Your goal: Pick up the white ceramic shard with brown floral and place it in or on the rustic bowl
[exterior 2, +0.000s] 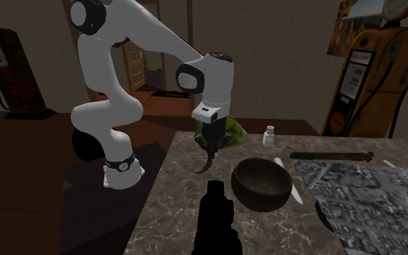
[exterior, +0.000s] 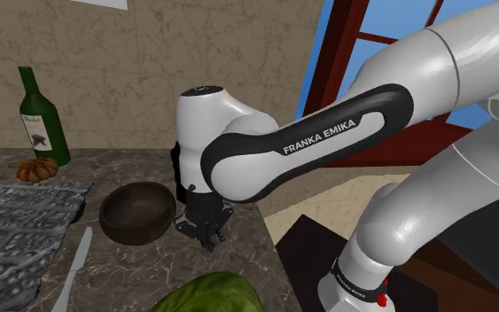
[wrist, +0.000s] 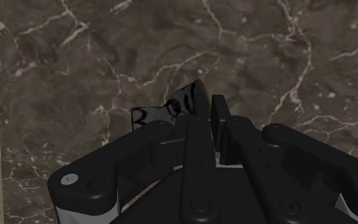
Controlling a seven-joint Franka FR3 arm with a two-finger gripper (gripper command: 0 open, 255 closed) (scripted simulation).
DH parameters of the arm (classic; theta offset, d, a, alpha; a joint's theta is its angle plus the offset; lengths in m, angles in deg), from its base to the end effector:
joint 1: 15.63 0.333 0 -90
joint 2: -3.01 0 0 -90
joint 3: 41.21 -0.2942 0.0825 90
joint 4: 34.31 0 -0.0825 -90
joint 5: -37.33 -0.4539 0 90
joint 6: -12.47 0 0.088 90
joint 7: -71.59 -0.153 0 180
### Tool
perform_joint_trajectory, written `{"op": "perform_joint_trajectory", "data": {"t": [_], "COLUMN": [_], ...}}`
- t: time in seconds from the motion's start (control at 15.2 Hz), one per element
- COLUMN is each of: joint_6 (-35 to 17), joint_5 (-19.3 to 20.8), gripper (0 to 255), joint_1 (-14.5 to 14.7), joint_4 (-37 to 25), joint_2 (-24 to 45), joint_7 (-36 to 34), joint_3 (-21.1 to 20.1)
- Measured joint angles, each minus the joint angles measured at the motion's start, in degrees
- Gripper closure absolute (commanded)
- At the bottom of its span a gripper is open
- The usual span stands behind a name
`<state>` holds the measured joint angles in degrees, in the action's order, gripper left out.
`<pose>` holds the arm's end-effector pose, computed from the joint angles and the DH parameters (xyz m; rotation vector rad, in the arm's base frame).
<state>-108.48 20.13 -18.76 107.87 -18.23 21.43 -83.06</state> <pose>0.3850 0.3024 0.2766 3.0349 -0.6299 -0.0829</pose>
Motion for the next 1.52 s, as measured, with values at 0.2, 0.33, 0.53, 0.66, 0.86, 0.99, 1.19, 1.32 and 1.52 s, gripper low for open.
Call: {"op": "perform_joint_trajectory", "data": {"t": [0.2, 0.33, 0.53, 0.66, 0.86, 0.99, 1.19, 1.32, 1.52], "joint_6": [2.7, 4.6, 7.0, 8.8, 11.3, 12.9, 15.4, 17.1, 17.3], "joint_5": [-0.1, -0.2, -0.2, -0.2, -0.1, 0.0, 0.2, 0.3, 1.7], "gripper": [255, 255, 255, 255, 255, 255, 255, 255, 255], "joint_1": [0.2, 0.3, 0.5, 0.6, 0.6, 0.6, 0.6, 0.6, -0.5], "joint_4": [-1.4, -2.4, -3.9, -4.9, -6.6, -7.9, -9.7, -10.9, -13.8], "joint_2": [-1.4, -2.2, -3.2, -4.1, -4.9, -5.2, -5.9, -6.4, -3.6], "joint_7": [0.4, 0.6, 0.7, 0.9, 1.1, 0.9, 1.0, 1.2, 0.5], "joint_3": [1.0, 1.6, 2.3, 2.9, 3.7, 4.0, 4.7, 5.3, 4.6]}}
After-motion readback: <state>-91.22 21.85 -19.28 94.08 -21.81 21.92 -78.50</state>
